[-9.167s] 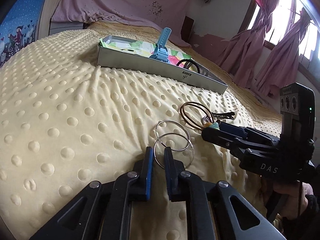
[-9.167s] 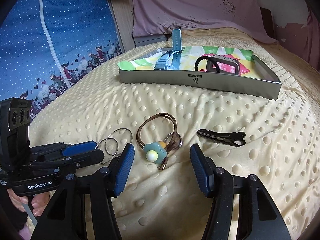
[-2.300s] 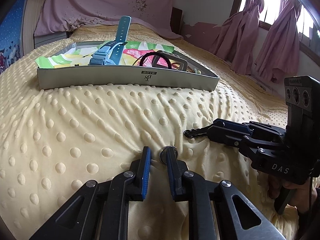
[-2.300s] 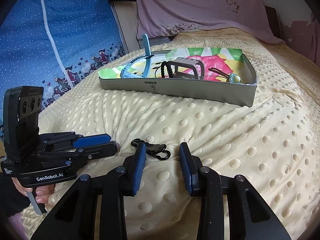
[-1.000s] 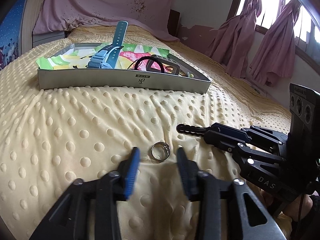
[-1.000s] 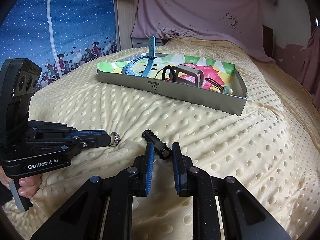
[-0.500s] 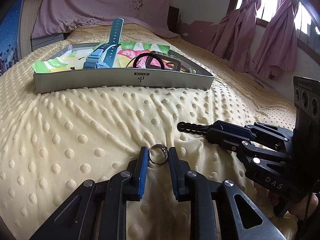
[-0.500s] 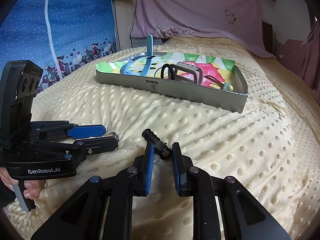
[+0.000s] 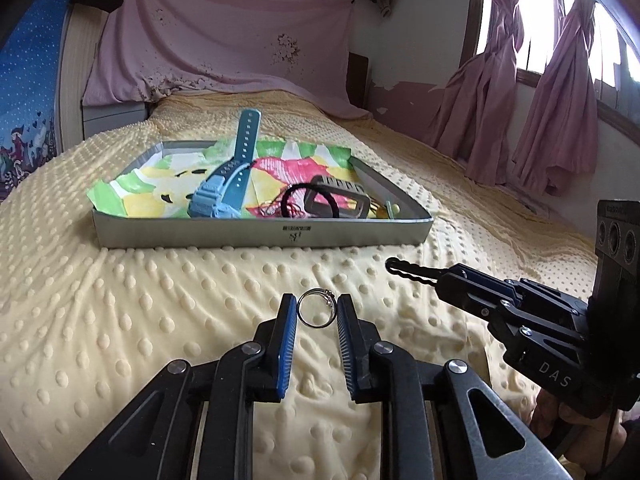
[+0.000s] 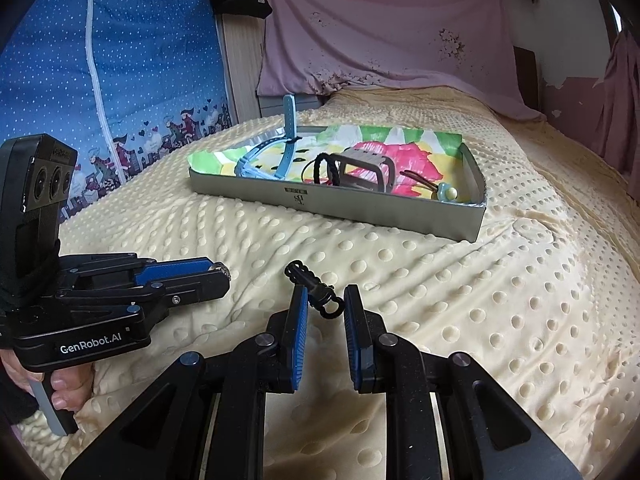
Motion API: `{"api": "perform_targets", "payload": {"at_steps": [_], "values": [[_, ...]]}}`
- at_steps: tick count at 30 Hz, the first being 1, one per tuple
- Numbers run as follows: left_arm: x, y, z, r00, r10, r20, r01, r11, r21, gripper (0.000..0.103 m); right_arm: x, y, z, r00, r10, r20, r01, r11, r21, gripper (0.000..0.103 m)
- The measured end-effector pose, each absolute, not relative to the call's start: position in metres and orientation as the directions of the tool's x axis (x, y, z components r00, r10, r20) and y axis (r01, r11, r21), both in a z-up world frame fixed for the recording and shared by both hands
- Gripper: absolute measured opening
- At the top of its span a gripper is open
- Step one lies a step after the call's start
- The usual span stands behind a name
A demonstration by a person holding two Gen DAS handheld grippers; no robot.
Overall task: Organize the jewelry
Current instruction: 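Carry ring with left tool and clip with right tool into tray, release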
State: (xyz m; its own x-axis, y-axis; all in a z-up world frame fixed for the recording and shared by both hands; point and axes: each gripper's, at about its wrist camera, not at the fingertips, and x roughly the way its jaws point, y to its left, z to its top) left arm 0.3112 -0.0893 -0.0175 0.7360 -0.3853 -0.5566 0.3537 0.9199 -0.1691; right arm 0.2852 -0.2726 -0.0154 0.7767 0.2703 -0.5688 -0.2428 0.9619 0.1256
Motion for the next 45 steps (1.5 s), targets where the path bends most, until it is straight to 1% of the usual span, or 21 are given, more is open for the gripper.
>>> {"api": "perform_targets", "payload": {"at_steps": [3,7,12,17,24,28,33,40,42,44,45], "values": [[0.328,-0.090,-0.007,0.764,-0.362,-0.535,0.317,0.932,-0.178,0.020,0.286,-0.281,-0.007,0.811,0.266,-0.522,-0.220,0.964,0.150,0.016],[0.360,-0.092,0.002,0.778,-0.337,-0.530,0.272,0.941,-0.200,0.020,0.296,-0.291,0.008,0.855,0.243,-0.458,-0.174,0.967,0.188,0.016],[0.391,-0.102,0.007,0.790,-0.302,-0.533,0.244,0.953,-0.179,0.020,0.327,-0.298,0.020,0.883,0.166,-0.439,-0.090,0.978,0.188,0.016],[0.418,-0.113,0.003,0.775,-0.268,-0.572,0.217,0.963,-0.157,0.020,0.361,-0.304,0.020,0.883,0.085,-0.462,0.011,0.979,0.202,0.016],[0.436,-0.119,-0.013,0.735,-0.241,-0.633,0.194,0.970,-0.144,0.020,0.395,-0.295,0.012,0.850,0.001,-0.527,0.074,0.990,0.121,0.016],[0.440,-0.118,-0.020,0.710,-0.248,-0.659,0.193,0.969,-0.156,0.020,0.405,-0.290,0.005,0.830,-0.015,-0.558,0.081,0.992,0.093,0.016],[0.442,-0.117,-0.022,0.709,-0.246,-0.661,0.190,0.969,-0.157,0.020,0.411,-0.290,-0.003,0.798,-0.015,-0.603,0.079,0.994,0.079,0.016],[0.442,-0.117,-0.022,0.706,-0.249,-0.663,0.189,0.968,-0.163,0.020,0.415,-0.294,-0.010,0.784,0.009,-0.621,0.071,0.992,0.104,0.016],[0.442,-0.116,-0.021,0.706,-0.250,-0.663,0.188,0.968,-0.164,0.023,0.413,-0.295,-0.011,0.785,0.015,-0.620,0.068,0.991,0.111,0.017],[0.441,-0.116,-0.020,0.710,-0.253,-0.658,0.189,0.968,-0.167,0.029,0.412,-0.296,-0.011,0.784,0.020,-0.621,0.067,0.991,0.117,0.017],[0.440,-0.116,-0.019,0.713,-0.254,-0.653,0.191,0.967,-0.168,0.036,0.412,-0.296,-0.011,0.785,0.022,-0.619,0.066,0.991,0.120,0.017]]}}
